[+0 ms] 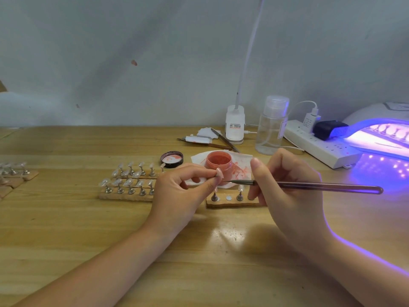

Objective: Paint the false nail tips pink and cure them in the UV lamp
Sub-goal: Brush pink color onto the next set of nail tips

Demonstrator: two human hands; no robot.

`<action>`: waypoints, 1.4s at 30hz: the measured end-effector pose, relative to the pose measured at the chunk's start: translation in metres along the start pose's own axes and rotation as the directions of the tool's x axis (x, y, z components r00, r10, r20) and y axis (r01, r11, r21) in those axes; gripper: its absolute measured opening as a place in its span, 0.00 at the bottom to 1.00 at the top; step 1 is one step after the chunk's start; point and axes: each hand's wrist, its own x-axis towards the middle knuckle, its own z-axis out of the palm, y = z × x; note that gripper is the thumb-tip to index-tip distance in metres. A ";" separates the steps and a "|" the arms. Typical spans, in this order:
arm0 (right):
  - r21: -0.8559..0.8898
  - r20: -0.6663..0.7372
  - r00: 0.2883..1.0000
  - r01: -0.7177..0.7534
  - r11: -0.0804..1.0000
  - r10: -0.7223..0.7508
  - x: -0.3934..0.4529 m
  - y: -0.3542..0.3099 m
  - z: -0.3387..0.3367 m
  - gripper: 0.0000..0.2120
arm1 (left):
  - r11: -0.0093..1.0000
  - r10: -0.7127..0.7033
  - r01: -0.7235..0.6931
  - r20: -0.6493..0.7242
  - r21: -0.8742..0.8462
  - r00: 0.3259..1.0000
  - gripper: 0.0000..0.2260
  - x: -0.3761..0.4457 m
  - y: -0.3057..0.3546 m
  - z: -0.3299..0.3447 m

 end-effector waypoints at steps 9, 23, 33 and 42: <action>-0.023 0.018 1.000 0.001 1.000 -0.001 0.002 0.003 0.003 0.16 | 1.000 0.004 -0.004 0.005 -0.002 1.000 0.05 0.000 -0.001 0.000; -0.033 0.017 1.000 0.019 0.999 -0.019 0.002 0.006 0.002 0.16 | 1.000 -0.023 0.023 -0.006 0.005 1.000 0.05 0.001 0.000 0.000; 0.057 -0.041 0.999 0.019 0.998 -0.016 0.009 0.000 -0.010 0.17 | 0.999 -0.038 0.038 -0.032 0.001 0.999 0.05 -0.001 0.004 -0.001; -0.154 0.156 0.976 0.176 0.972 -0.153 0.008 0.005 -0.006 0.06 | 0.999 0.028 -0.028 0.015 0.024 1.000 0.05 -0.002 0.006 0.002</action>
